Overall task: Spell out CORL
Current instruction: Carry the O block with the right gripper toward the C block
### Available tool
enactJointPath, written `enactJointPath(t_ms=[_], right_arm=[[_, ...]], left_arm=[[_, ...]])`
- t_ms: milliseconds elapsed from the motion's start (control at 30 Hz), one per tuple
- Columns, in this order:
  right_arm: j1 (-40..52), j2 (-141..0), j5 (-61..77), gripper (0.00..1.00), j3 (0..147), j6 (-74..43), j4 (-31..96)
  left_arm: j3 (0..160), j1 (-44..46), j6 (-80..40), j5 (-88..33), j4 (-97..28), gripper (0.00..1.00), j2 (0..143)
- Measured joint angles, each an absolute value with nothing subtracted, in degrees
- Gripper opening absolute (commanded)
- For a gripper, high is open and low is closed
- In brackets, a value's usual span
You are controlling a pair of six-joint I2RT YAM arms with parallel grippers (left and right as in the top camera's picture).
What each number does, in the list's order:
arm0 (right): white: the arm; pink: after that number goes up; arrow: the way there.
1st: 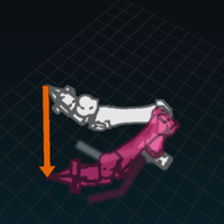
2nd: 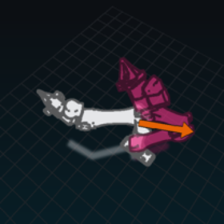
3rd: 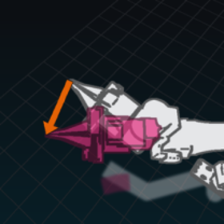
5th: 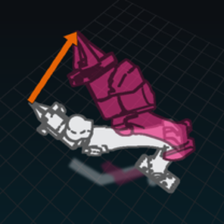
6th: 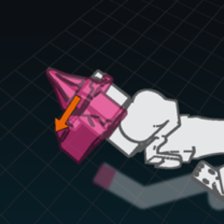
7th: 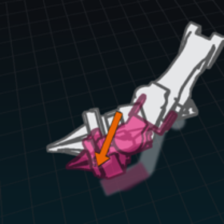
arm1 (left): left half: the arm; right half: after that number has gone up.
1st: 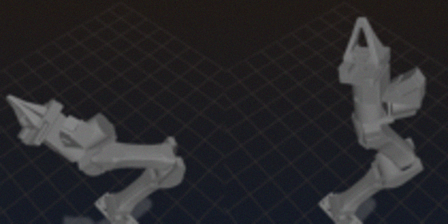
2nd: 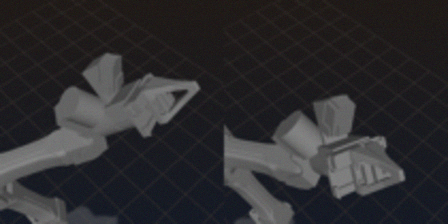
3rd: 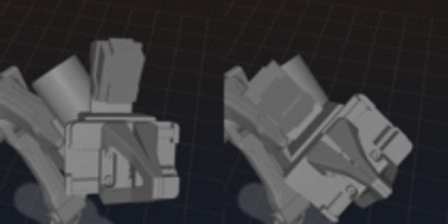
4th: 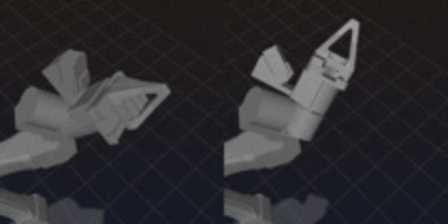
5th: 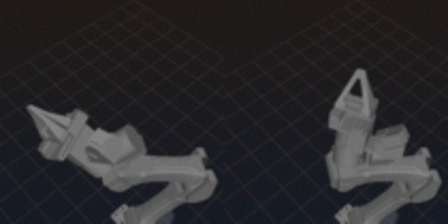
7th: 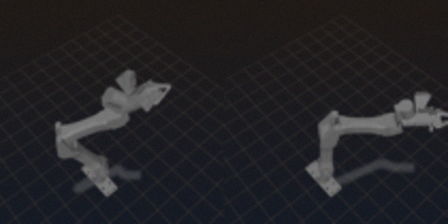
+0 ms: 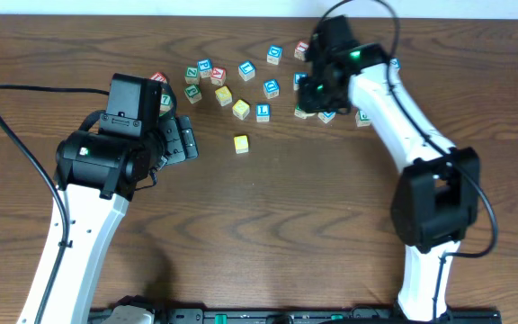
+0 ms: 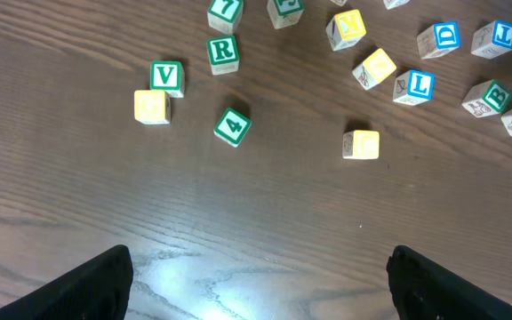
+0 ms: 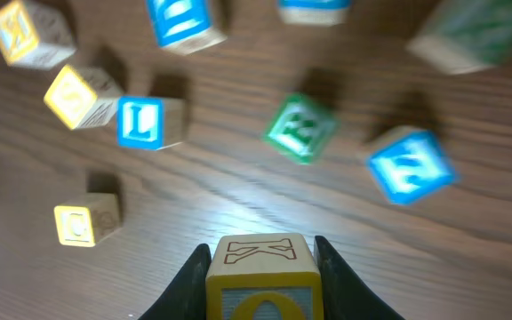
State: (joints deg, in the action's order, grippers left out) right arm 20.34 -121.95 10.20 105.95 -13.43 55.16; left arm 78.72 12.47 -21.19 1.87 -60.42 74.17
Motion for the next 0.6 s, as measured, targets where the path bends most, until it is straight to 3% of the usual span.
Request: enactJointPath(t_ms=[600], right_arm=[[31.7,-129.3,4.4,0.17,105.9,-18.3,50.3]], left_arm=[[78.7,12.5,-21.2,1.9,-60.4,0.9,74.2]])
